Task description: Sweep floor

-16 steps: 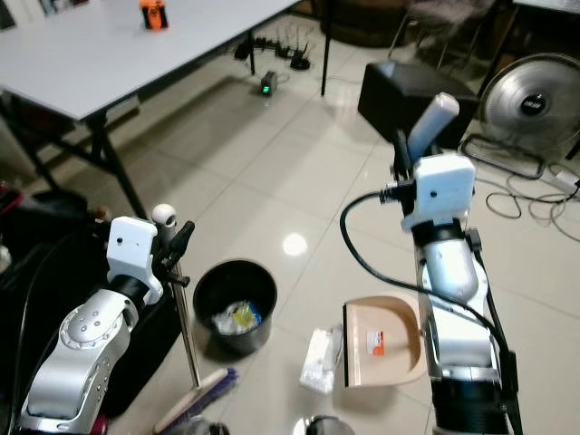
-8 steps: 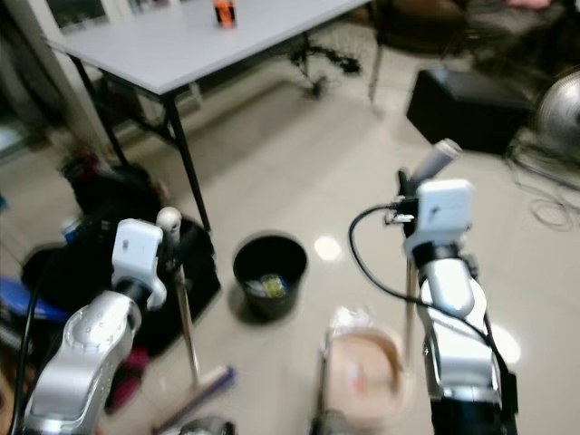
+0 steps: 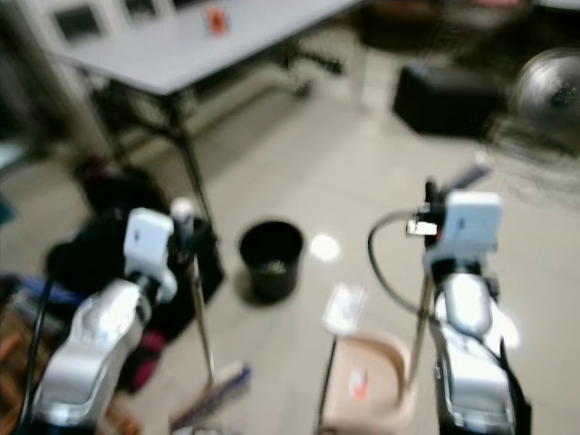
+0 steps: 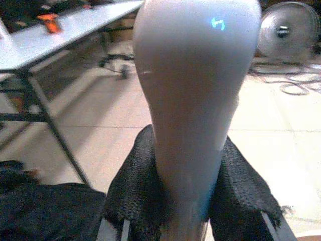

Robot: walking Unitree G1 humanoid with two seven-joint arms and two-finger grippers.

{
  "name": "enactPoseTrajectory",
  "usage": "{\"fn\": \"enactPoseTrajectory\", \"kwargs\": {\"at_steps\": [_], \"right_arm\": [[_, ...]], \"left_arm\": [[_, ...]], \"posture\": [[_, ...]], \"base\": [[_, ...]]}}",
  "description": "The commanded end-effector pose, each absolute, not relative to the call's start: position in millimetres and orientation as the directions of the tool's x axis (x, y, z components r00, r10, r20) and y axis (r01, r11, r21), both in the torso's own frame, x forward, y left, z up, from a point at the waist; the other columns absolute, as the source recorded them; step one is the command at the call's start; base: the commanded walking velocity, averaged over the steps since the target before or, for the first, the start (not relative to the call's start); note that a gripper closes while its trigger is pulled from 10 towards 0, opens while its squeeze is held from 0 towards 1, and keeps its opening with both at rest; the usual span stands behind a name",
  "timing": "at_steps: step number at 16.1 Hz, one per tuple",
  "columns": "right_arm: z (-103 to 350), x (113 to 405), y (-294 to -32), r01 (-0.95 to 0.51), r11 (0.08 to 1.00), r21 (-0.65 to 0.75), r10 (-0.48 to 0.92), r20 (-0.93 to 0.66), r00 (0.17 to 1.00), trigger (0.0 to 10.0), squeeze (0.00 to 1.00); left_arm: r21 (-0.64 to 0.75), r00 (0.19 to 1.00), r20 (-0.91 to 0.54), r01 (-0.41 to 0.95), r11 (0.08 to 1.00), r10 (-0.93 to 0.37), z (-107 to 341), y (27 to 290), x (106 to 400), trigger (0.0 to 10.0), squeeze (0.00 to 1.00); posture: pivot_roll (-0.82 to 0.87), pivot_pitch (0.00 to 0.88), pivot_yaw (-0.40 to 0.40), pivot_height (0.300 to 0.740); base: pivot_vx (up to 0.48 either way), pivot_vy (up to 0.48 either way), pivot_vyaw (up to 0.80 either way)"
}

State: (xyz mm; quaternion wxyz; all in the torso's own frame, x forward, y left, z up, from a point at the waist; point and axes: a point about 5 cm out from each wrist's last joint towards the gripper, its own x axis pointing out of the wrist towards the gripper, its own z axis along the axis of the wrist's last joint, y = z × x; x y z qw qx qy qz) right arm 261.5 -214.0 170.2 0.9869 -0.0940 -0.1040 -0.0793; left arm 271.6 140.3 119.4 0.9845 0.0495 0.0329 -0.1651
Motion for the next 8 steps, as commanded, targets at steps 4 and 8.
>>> {"fn": "enactPoseTrajectory", "kwargs": {"at_steps": [4, 8], "right_arm": [[194.1, 252.9, -215.9, 0.216, 0.95, -0.226, -0.14, 0.309, 0.941, 10.0, 0.0], [190.2, 250.7, -213.5, 0.214, 0.954, -0.209, -0.154, 0.272, 0.95, 10.0, 0.0]], "left_arm": [[0.082, 0.929, -0.059, 0.369, 0.926, -0.365, 125.5, 133.2, 274.7, 10.0, 0.0], [0.109, 0.947, -0.022, 0.321, 0.941, -0.321, 131.2, 133.8, 279.8, 10.0, 0.0]], "posture": [[-0.16, 0.017, 0.091, 0.74], [-0.16, 0.014, 0.064, 0.74]], "base": [[0.0, 0.0, -0.8], [0.0, 0.0, -0.8]]}}
